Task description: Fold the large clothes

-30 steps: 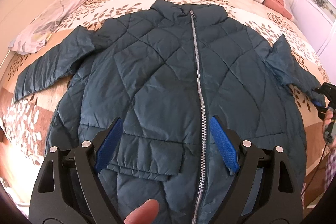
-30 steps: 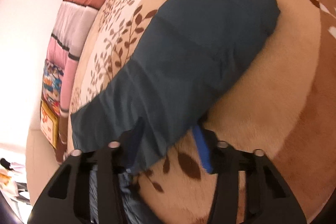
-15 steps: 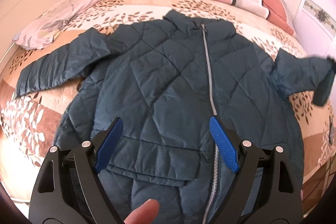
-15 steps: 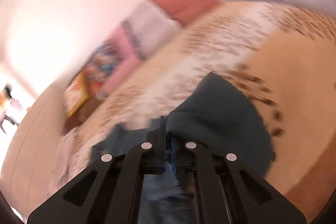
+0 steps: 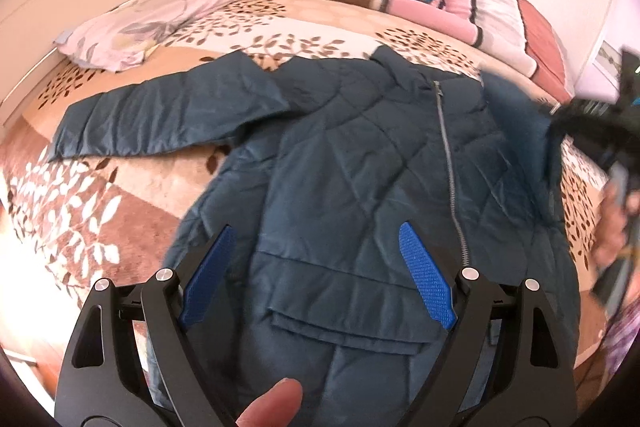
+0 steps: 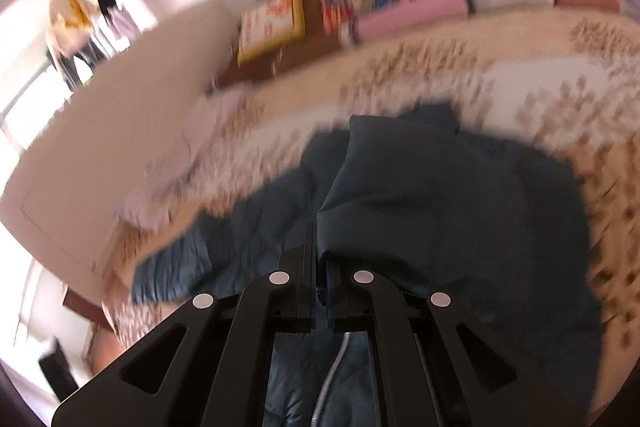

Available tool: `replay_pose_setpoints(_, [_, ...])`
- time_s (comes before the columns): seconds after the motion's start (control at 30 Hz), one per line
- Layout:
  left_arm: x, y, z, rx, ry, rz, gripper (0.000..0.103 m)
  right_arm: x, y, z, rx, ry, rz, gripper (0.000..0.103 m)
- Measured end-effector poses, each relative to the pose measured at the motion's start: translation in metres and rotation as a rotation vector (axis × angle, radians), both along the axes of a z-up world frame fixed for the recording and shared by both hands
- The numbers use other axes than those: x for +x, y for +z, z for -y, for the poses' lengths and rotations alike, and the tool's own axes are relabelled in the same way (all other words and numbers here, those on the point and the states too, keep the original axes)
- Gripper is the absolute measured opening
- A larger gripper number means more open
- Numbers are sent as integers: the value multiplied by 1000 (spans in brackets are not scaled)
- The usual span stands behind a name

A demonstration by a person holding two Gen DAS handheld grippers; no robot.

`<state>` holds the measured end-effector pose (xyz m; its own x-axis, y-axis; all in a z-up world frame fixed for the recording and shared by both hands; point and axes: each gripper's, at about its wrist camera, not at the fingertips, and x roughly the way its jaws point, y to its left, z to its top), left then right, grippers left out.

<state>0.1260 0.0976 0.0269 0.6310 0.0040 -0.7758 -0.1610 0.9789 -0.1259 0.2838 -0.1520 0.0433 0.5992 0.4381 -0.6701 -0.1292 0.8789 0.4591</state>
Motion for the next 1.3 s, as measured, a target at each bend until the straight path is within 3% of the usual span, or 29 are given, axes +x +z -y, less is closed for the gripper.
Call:
replay_pose_setpoints(0.27, [5,-6,-4,-3,-28,0,84,5,-76,-17,-20,1,-184,9])
replay_pose_setpoints(0.3, [7,-7,-1,-3,-35,-4,84,7,-84,-16,2,1,-235,27])
replay_pose_setpoints(0.33, [10,-7,1,-2,-41,-8,84,9,-89,-13,19,-1,-267,58])
replay_pose_setpoints(0.37, [13,-7,5,-3,-46,-15,84,12,-93,-10,43,-11,-287,71])
replay_pose_setpoints(0.4, [15,-7,8,-8,-51,-19,84,8,-91,-6,76,-15,-278,76])
replay_pose_setpoints(0.5, [22,-5,18,-26,-73,-20,85,2,-84,2,83,4,-272,76])
replay_pose_setpoints(0.63, [29,6,46,-30,-181,17,85,-30,-63,32,83,-5,-230,76])
replay_pose_setpoints(0.77, [37,22,103,44,-377,98,85,-79,-49,80,68,-104,-171,76])
replay_pose_setpoints(0.93, [53,25,177,143,-562,147,85,-124,-53,129,103,-200,-188,76])
replay_pose_setpoints(1.1, [75,17,233,254,-644,154,85,-145,-46,148,46,-223,-156,76])
replay_pose_setpoints(1.3, [104,-18,274,348,-689,62,85,-155,-41,151,25,-203,-114,76])
